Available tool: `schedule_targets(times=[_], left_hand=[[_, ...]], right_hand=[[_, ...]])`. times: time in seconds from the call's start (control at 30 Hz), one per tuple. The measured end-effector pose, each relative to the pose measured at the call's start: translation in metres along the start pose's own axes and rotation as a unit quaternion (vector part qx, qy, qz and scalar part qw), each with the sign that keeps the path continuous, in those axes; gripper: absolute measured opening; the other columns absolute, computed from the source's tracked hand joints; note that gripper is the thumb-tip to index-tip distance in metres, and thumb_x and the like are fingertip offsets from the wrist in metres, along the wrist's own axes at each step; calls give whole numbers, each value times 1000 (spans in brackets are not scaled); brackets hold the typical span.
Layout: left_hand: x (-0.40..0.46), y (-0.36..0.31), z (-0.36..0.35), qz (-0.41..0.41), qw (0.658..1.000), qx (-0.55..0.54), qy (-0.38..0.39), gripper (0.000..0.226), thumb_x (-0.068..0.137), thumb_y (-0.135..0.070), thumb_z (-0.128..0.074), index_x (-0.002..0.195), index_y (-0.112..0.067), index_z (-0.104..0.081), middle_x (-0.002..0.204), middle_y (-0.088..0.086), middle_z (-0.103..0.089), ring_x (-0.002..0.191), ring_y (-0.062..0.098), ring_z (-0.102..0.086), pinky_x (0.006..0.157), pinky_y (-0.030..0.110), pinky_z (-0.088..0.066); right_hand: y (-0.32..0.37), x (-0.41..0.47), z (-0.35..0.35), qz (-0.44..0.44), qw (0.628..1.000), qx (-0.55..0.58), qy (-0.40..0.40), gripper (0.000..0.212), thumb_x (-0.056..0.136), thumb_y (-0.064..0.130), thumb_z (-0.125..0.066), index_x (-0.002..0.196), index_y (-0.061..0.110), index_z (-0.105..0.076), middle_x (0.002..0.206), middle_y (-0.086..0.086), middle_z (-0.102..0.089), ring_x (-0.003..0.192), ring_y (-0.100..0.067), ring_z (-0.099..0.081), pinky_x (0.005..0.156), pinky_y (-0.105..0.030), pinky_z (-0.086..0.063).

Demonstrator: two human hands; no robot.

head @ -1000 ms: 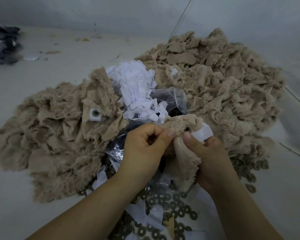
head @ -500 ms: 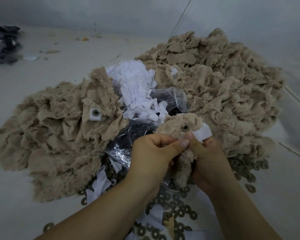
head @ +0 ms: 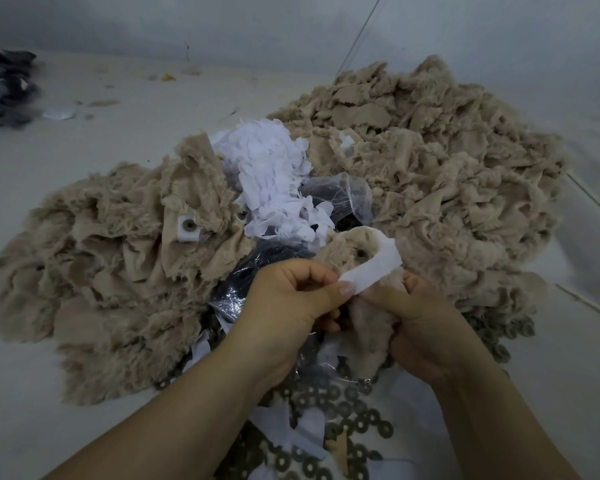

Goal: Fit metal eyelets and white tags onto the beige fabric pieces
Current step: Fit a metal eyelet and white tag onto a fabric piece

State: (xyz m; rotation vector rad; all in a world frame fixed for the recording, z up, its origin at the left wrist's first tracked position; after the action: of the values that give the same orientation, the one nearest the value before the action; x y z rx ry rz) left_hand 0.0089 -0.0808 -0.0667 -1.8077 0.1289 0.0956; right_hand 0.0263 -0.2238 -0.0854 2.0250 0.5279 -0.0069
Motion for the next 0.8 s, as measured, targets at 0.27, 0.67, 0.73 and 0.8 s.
schedule_targets(times=[0.27, 0.67, 0.73, 0.8], left_hand=[[4, -10, 8, -76, 990, 121, -19, 19, 76, -4, -81, 63, -13, -72, 74, 20, -69, 59, 24, -59, 53, 31, -54], [1, -13, 11, -88, 988, 110, -57, 15, 76, 2, -80, 75, -7, -69, 61, 19, -66, 47, 23, -59, 40, 28, -49], [1, -14, 13, -87, 991, 85, -62, 13, 75, 4, -79, 71, -3, -69, 56, 18, -65, 44, 24, -58, 39, 27, -49], [1, -19, 16, -93, 991, 71, -63, 10, 76, 4, -78, 73, 1, -69, 55, 20, -64, 44, 25, -59, 41, 28, -50]], right_hand=[[-1, 2, 0, 61, 997, -39, -26, 36, 85, 24, -67, 116, 6, -70, 119, -18, -70, 114, -33, -66, 97, -44, -54], [5, -3, -6, 117, 985, -117, -41, 23, 90, 30, -63, 104, 16, -76, 108, -16, -74, 101, -32, -72, 80, -37, -59], [7, -3, -6, 128, 984, -116, -35, 24, 93, 29, -62, 106, 13, -75, 109, -17, -74, 102, -33, -71, 80, -35, -58], [11, -3, -7, 134, 985, -103, -24, 31, 93, 34, -62, 108, 9, -73, 109, -20, -73, 102, -35, -70, 82, -39, -58]])
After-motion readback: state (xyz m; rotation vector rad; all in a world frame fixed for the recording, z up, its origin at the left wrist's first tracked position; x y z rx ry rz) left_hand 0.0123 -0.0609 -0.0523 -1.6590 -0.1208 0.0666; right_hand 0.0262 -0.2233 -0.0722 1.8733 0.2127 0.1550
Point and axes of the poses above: each hand's wrist, its own x-axis towards the middle knuckle, its own z-axis out of the back of the hand, y = z × x, the point moved 5 cm from there along x, towards the middle knuckle
